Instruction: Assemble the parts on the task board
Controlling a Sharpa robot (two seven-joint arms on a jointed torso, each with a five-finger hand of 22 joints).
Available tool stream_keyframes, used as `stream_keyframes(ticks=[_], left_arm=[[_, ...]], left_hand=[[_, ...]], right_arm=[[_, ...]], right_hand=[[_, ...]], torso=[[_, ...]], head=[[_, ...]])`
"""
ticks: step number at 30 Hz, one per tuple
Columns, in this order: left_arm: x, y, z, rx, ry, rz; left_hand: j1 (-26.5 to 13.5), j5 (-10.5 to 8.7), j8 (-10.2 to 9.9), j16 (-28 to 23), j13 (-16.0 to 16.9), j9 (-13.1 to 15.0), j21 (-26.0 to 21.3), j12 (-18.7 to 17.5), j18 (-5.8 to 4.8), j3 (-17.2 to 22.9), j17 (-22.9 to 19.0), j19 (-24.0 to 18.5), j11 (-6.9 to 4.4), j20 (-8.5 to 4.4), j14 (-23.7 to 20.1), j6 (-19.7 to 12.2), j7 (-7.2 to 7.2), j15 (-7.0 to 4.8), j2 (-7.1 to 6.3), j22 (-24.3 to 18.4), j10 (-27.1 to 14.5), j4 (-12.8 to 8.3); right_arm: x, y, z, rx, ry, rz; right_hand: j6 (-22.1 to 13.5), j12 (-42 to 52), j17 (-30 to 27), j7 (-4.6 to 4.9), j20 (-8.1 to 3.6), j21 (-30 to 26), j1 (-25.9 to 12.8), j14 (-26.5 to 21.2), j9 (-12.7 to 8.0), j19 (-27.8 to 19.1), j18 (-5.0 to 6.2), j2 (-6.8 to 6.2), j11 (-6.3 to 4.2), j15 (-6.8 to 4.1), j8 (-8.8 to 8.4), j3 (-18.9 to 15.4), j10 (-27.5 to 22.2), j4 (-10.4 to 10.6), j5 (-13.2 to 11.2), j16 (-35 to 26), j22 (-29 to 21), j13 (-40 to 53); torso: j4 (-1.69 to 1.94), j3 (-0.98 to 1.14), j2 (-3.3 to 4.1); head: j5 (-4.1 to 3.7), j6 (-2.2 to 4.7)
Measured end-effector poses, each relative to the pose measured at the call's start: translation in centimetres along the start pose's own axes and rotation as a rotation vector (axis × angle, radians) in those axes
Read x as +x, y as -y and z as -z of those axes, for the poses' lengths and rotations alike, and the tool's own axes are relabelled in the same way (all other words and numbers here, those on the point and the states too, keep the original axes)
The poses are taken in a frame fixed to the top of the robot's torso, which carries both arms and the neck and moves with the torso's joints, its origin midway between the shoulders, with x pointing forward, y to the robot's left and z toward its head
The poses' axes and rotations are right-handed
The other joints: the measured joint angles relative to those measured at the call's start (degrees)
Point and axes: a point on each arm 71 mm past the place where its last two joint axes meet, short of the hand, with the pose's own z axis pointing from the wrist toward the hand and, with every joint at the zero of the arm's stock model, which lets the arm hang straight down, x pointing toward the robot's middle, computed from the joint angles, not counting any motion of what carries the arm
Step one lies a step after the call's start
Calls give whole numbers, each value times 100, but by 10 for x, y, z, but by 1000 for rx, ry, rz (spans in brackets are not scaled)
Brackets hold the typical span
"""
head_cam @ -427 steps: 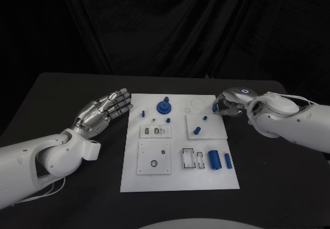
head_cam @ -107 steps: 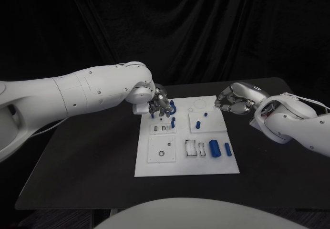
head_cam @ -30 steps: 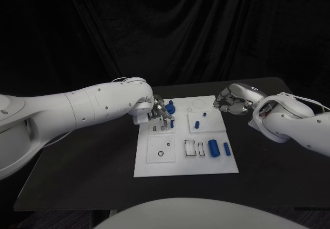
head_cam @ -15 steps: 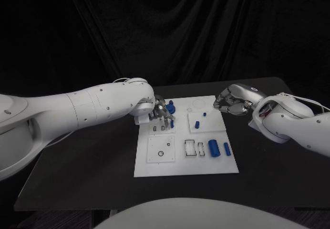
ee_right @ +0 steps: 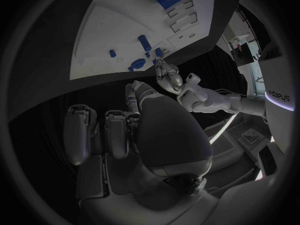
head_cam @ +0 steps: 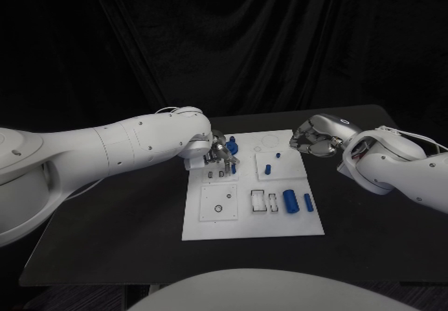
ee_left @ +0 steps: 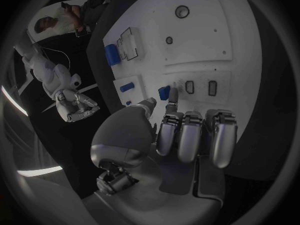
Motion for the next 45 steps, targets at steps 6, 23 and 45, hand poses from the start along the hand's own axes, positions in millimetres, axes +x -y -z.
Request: stream_keyframes(ticks=[6,23,45], left_arm=[[1,2,-1,2,-3,-3],[3,4,-4,-3,-10,-6],[6,3,-7,-8,-22,-9]], left_hand=[[0,0,27,0,0,52,0,0,0,0,0,0,0,0,0,0,0,0,0,0,0,0],[0,0,50,0,0,160,0,0,1,24,-1,20,-40,-20,21,0,0,-21,0,0,1,-24],[0,48,234,0,-1,606,-22,0,1,111,-1,61,-80,-144,21,-40,-85,-62,0,-1,1,-110]], right_arm=[[0,0,0,1,-2,0],[1,0,0,2,-10,0],[3,2,0,10,-24,1]], right_hand=[[0,0,0,0,0,0,0,0,0,0,0,0,0,0,0,0,0,0,-1,0,0,0],[0,0,0,0,0,0,0,0,7,0,0,0,0,0,0,0,0,0,-2,0,-1,0],[0,-27,0,0,0,-20,0,0,6,0,0,0,0,0,0,0,0,0,-2,-23,-3,0]], torso=[[0,-1,1],[0,-1,1],[-3,-1,2]], head=[[4,0],[-13,0],[15,0]])
